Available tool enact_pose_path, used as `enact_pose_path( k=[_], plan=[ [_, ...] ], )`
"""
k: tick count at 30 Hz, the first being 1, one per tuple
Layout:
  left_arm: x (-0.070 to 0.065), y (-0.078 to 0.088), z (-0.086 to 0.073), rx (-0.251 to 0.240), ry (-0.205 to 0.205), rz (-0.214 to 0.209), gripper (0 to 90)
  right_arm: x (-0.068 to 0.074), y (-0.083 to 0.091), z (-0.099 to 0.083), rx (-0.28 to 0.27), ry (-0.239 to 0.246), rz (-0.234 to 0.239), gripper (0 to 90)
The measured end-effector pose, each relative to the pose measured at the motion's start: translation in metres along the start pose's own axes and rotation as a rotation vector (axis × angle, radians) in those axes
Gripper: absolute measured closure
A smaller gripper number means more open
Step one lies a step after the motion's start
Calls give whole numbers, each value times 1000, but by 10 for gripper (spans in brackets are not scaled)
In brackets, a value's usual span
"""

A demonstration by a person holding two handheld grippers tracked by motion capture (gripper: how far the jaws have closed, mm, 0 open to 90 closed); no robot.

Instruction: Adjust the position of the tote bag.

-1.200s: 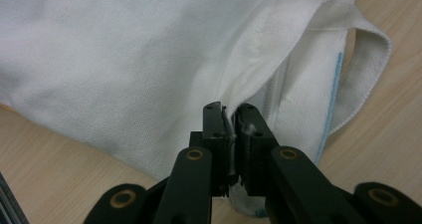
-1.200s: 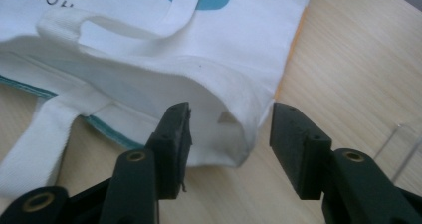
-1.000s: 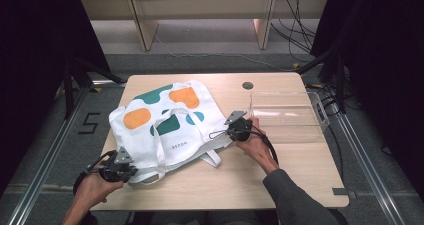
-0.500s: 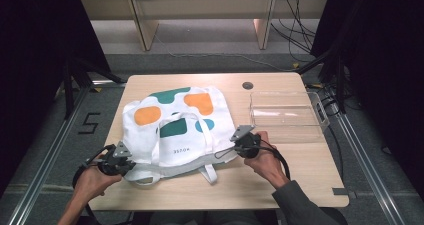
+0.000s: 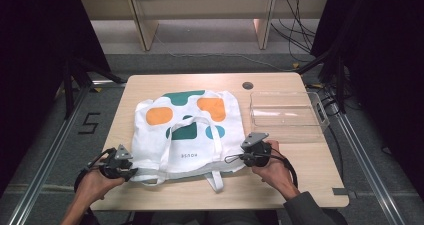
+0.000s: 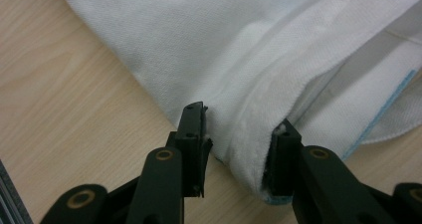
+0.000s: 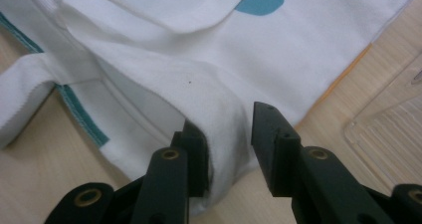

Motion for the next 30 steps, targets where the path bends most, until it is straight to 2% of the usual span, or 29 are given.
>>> enact_pose_path(
  k=[1, 2, 3, 4, 5, 6, 7, 9, 10, 11, 12, 13, 14, 15, 16, 17, 20, 21, 22, 24, 25, 26, 27, 28, 30],
  plan=[
    [0, 0, 0, 0, 0, 0, 661, 0, 0, 0, 0, 0, 0, 687],
    [-1, 0, -2, 5, 59, 0, 658, -3, -3, 3, -18, 11, -1, 680],
    [-1, 0, -2, 5, 59, 0, 657, -4, -5, 5, -35, 9, -9, 675],
    [2, 1, -2, 20, 72, -29, 659, -4, -6, 6, -43, 6, -9, 675],
    [2, 1, -2, 20, 72, -29, 665, -4, -6, 6, -43, 6, -9, 675],
    [6, -1, -1, 16, 104, -47, 671, -5, -8, 6, -34, 1, -5, 675],
    [7, -3, 0, 9, 115, -59, 673, -5, -9, 7, -32, -1, -3, 675],
    [8, -3, 1, 3, 108, -56, 691, -6, -11, 8, -40, 3, -6, 675],
    [7, -3, 2, 9, 82, -66, 725, -6, -11, 8, -35, 10, -3, 681],
    [8, -3, 3, 7, 47, -74, 800, -5, -13, 9, -45, 13, -7, 741],
    [8, -3, 3, 7, 47, -74, 807, -5, -13, 9, -45, 15, -1, 756],
    [6, -5, 3, 0, 83, -90, 807, -5, -13, 9, -45, 15, -1, 756],
    [8, -5, 2, 2, 88, -89, 820, -3, -15, 7, -33, 15, 8, 768],
    [11, -6, 2, -1, 66, -92, 823, -3, -15, 7, -33, 14, 9, 768],
    [11, -7, 3, 11, 92, -93, 825, -2, -16, 6, -28, 5, 11, 763],
    [12, -8, 4, 9, 89, -86, 826, -5, -17, 6, -35, 19, 5, 755],
    [10, -10, 4, 22, 86, -79, 833, -4, -18, 4, -26, 10, 11, 744],
    [10, -10, 4, 26, 84, -97, 835, -3, -18, 4, -26, -4, 12, 745],
    [10, -10, 4, 21, 93, -89, 835, -4, -19, 5, -28, 5, 11, 754],
    [10, -9, 3, 24, 79, -98, 838, -3, -18, 4, -25, 18, 21, 789],
    [10, -9, 4, 13, 76, -86, 838, -3, -18, 4, -25, 18, 21, 789],
    [12, -8, 4, 13, 37, -87, 839, -3, -18, 5, -31, 24, 28, 806],
    [12, -8, 4, -2, 43, -87, 838, -1, -17, 5, -19, 9, 36, 811],
    [12, -8, 4, -5, 48, -86, 838, -3, -17, 6, -26, 19, 24, 816],
    [13, -8, 5, -16, 47, -78, 838, -3, -16, 6, -25, 27, 32, 818]
  ],
)
Point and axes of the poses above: each handheld gripper's, and its own axes: y roughly backward along the jaws, z roughly out of its top, x roughly to its left, the point moved 8 cm from there along -y, roughly forward along the jaws, and after that the axes turned 3 degrees about y, right-handed, at the moved point
